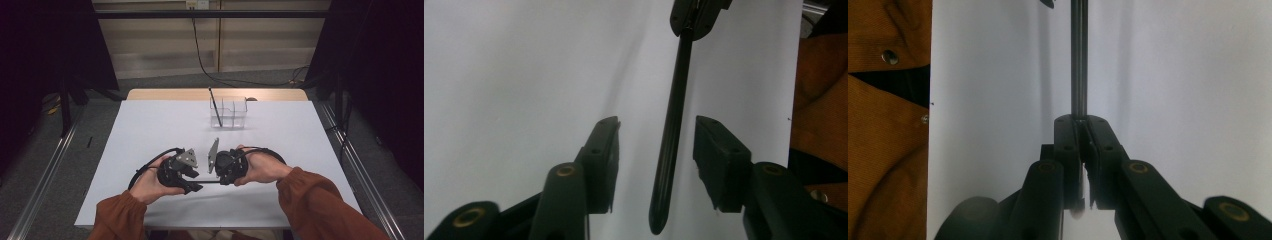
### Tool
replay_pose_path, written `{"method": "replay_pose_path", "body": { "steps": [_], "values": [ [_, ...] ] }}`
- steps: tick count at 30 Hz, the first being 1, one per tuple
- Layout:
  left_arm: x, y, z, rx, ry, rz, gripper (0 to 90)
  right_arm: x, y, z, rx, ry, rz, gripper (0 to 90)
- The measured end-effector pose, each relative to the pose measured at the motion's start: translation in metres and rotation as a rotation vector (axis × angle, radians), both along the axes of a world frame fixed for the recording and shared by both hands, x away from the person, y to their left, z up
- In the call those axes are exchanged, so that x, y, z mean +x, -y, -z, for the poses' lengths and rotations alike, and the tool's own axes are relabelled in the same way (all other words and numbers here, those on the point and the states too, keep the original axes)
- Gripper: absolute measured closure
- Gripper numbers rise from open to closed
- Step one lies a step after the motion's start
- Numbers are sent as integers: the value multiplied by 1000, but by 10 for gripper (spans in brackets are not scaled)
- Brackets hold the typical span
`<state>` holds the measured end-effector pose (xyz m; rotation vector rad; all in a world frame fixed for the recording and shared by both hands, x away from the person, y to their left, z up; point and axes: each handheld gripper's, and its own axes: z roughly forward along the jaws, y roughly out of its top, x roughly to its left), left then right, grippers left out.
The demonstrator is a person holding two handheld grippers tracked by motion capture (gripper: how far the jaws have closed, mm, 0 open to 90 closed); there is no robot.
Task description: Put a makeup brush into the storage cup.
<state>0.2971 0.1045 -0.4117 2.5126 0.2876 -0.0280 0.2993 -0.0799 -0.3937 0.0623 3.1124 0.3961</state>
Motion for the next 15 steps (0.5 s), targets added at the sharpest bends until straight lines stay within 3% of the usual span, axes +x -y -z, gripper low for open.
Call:
{"method": "replay_pose_path", "body": {
  "steps": [9,15],
  "values": [
    [0,2,0,-33,-6,24,760,0,3,1,6,1,7,842],
    [1,2,2,-32,-14,20,780,0,4,1,15,4,1,842]
  ]
}}
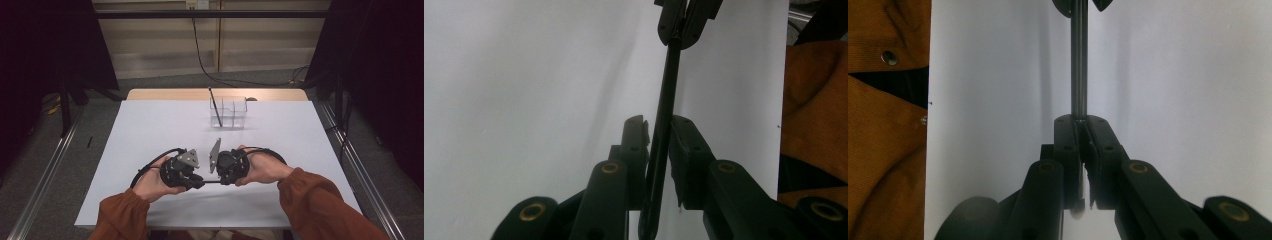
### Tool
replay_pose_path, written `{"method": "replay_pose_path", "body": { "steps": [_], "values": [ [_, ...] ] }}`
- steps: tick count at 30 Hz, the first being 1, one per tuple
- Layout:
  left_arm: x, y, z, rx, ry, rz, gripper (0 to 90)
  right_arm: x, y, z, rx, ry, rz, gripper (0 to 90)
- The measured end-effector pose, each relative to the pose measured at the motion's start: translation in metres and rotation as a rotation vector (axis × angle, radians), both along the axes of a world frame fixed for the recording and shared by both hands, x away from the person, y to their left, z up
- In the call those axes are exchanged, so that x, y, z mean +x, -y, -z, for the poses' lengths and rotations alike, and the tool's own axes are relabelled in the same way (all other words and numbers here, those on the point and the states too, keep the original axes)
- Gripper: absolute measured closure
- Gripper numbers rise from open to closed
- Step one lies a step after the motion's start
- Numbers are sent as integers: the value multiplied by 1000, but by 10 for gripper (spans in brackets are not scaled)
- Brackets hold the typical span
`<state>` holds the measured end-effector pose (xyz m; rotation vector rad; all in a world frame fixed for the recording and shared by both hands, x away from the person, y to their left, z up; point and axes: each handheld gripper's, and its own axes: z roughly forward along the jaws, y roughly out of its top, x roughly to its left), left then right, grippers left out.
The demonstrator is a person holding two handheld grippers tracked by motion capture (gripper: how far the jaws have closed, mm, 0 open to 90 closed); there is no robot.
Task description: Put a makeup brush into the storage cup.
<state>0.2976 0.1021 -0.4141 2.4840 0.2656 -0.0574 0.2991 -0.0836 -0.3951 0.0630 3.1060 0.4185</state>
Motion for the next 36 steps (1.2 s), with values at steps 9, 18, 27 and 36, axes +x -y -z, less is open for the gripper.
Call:
{"method": "replay_pose_path", "body": {
  "steps": [9,18,27,36],
  "values": [
    [-3,2,2,6,-31,38,832,-1,0,3,-6,3,-18,832],
    [-4,2,2,-15,-39,47,839,-1,7,5,33,-20,-14,822],
    [-4,0,1,-23,-57,41,839,1,15,4,116,-38,29,744],
    [-5,-5,1,-39,-61,22,839,1,25,4,159,-21,56,586]
  ]
}}
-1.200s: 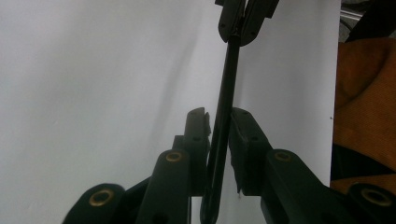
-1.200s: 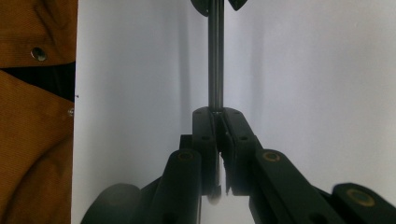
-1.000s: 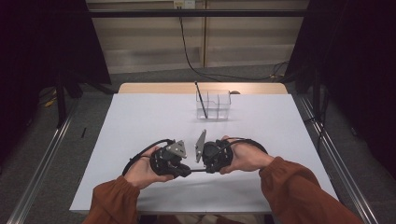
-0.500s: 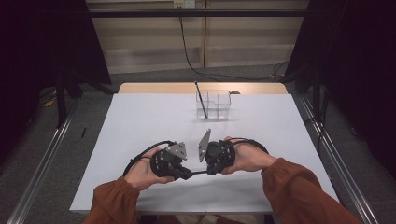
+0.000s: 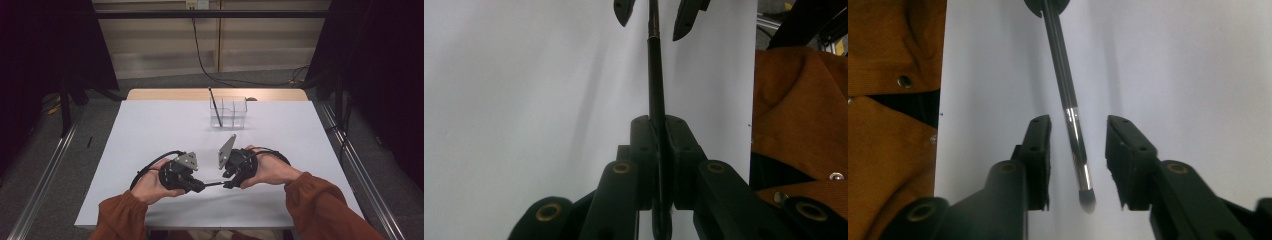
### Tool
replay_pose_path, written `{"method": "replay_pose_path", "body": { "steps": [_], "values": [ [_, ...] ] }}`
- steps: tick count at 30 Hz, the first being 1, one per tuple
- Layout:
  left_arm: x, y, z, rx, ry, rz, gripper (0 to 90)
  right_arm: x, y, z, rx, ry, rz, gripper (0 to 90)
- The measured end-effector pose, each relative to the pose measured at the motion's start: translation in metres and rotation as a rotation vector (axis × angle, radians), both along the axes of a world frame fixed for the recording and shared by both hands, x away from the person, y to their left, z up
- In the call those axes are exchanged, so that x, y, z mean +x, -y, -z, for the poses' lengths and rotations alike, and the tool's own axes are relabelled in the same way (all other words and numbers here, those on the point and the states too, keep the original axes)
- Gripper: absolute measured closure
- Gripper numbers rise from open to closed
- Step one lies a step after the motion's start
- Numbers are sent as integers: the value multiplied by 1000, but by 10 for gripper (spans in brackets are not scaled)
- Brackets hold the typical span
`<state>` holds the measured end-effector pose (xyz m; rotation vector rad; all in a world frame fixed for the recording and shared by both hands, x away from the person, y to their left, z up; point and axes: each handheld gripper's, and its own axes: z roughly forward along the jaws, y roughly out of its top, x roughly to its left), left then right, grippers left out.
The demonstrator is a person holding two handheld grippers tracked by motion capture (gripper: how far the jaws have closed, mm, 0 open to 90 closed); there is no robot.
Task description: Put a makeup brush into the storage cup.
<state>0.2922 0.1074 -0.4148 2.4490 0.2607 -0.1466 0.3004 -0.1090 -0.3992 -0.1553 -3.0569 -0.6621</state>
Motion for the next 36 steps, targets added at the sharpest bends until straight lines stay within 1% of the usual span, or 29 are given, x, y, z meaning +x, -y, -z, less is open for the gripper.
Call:
{"method": "replay_pose_path", "body": {
  "steps": [3,6,7,9,10,11,12,13,14,16,17,20,21,22,24,25,26,28,29,30,31,32,33,35,36],
  "values": [
    [0,-4,0,-6,3,-17,839,-1,4,-1,17,-10,29,485],
    [1,-8,0,-18,-3,-28,839,0,8,-2,43,-6,56,411],
    [1,-10,0,-16,-2,-34,839,0,10,-2,47,-5,62,396],
    [0,-12,1,-24,-6,-39,839,1,14,-2,71,-7,79,340],
    [0,-13,2,-27,-3,-40,839,2,15,-1,84,-8,81,334],
    [0,-14,2,-28,-1,-45,839,2,17,-1,89,-9,92,318],
    [0,-15,2,-29,-4,-45,838,2,19,0,97,-4,91,294],
    [0,-15,2,-31,-3,-48,839,2,20,0,102,-11,100,284],
    [0,-16,1,-23,7,-58,839,2,21,1,110,-10,103,268],
    [0,-18,2,-46,-5,-66,838,1,25,2,118,-5,124,223],
    [-1,-19,1,-44,-1,-74,839,1,26,3,127,0,130,201],
    [0,-23,2,-63,-10,-82,838,1,32,4,149,4,155,168],
    [0,-24,2,-76,-9,-94,838,1,34,5,157,5,162,157],
    [-1,-25,2,-82,0,-97,839,1,36,5,166,5,171,156],
    [-1,-28,2,-101,0,-115,839,2,39,7,172,3,182,133],
    [0,-30,3,-99,7,-114,839,2,41,7,175,3,189,127],
    [-1,-32,3,-106,5,-130,838,2,43,7,183,3,197,118],
    [-1,-34,4,-119,4,-145,838,1,45,7,194,2,209,91],
    [-1,-36,4,-119,6,-151,839,1,47,8,198,15,213,62],
    [-2,-36,4,-123,7,-154,838,0,48,8,199,16,225,48],
    [-1,-37,4,-121,15,-151,839,0,49,8,202,13,228,53],
    [-2,-38,4,-129,17,-156,838,0,50,9,201,12,231,45],
    [-2,-39,4,-124,28,-150,838,0,51,9,208,10,232,29],
    [-3,-40,4,-137,26,-165,839,-1,53,10,238,7,237,30],
    [-3,-41,4,-135,28,-162,839,-1,53,11,238,9,240,32]
  ]
}}
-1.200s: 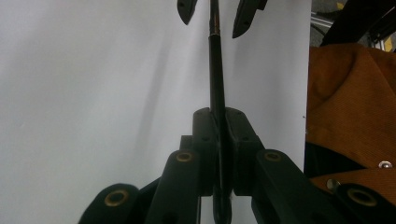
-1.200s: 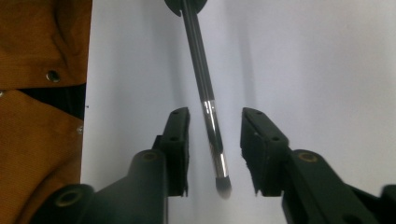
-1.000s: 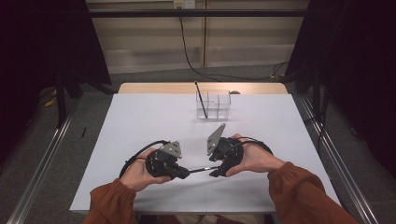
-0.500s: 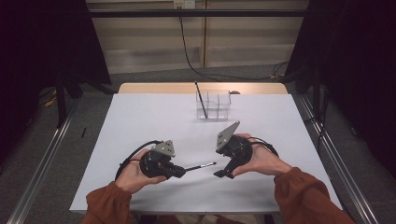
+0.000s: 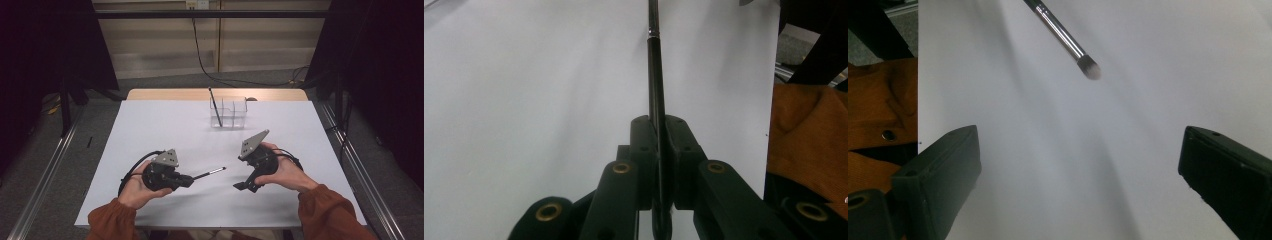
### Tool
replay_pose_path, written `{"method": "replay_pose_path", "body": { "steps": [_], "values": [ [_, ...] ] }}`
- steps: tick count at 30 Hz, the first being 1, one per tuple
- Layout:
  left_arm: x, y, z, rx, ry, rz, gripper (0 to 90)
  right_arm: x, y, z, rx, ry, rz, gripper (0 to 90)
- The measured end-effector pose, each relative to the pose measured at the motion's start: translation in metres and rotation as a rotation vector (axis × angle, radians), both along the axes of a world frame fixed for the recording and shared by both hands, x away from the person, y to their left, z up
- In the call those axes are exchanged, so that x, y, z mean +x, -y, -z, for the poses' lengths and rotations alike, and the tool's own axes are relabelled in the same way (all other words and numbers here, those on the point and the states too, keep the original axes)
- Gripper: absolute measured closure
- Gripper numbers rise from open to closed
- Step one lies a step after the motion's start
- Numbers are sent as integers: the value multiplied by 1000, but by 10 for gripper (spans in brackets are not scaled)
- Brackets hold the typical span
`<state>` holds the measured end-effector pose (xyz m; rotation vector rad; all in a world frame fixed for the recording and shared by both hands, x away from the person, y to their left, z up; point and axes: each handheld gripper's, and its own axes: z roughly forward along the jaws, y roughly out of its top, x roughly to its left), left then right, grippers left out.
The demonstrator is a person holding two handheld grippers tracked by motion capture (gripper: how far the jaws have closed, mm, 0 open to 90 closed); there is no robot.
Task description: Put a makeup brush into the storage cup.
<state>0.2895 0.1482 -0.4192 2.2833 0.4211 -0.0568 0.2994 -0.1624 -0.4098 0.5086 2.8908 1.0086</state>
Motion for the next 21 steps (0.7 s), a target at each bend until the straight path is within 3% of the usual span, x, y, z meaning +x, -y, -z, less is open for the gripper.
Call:
{"method": "replay_pose_path", "body": {
  "steps": [10,15,21],
  "values": [
    [0,-8,3,-35,16,-46,838,-8,12,1,68,1,12,29],
    [-1,-10,5,-50,23,-54,837,-14,20,7,112,15,71,29],
    [-4,-11,8,-74,29,-54,837,-21,26,15,138,13,95,33]
  ]
}}
